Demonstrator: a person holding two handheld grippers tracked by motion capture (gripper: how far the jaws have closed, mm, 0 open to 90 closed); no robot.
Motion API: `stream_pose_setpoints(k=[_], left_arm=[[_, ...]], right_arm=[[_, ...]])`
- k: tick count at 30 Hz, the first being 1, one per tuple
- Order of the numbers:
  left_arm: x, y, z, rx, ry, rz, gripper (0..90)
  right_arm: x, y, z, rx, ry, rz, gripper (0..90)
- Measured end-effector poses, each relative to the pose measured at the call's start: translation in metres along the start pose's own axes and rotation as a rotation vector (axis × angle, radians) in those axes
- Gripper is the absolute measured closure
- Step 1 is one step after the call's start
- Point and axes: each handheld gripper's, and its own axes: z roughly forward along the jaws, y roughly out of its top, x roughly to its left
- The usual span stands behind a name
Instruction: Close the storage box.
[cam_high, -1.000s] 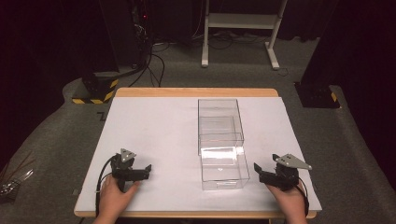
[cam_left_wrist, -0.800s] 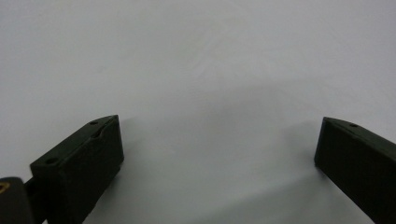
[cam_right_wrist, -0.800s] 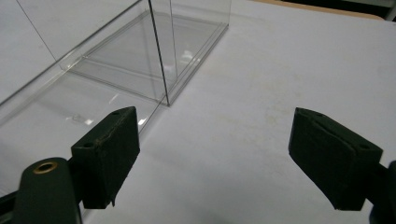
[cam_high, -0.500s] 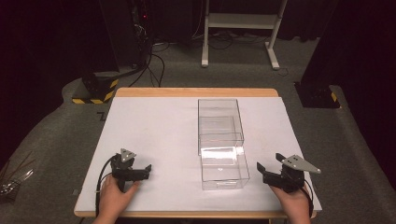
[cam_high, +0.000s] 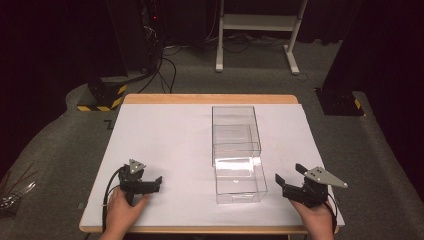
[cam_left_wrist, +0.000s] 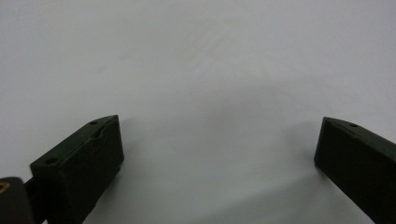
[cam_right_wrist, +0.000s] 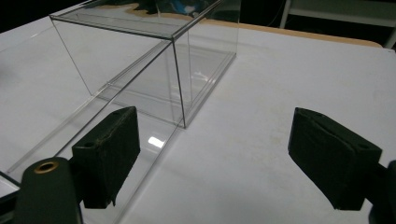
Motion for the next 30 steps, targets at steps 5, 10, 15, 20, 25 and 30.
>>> stream_pose_setpoints(k=[5,10,15,20,25,30], left_arm=[[0.000,0.000,0.000,0.000,0.000,0.000,1.5],[0.000,0.000,0.000,0.000,0.000,0.000,1.5],[0.000,0.000,0.000,0.000,0.000,0.001,1.5],[0.000,0.000,0.000,0.000,0.000,0.000,1.5],[0.000,0.000,0.000,0.000,0.000,0.001,1.5],[0.000,0.000,0.000,0.000,0.000,0.001,1.5]], right_arm=[[0.005,0.001,-0.002,-0.007,0.015,-0.006,16.9],[0.010,0.001,-0.005,-0.018,0.044,0.001,17.3],[0.020,0.004,-0.009,-0.033,0.070,-0.018,17.7],[0.024,0.005,-0.009,-0.037,0.080,-0.027,17.9],[0.029,0.004,-0.008,-0.035,0.100,-0.034,17.6],[0.034,0.003,-0.007,-0.033,0.125,-0.038,17.6]])
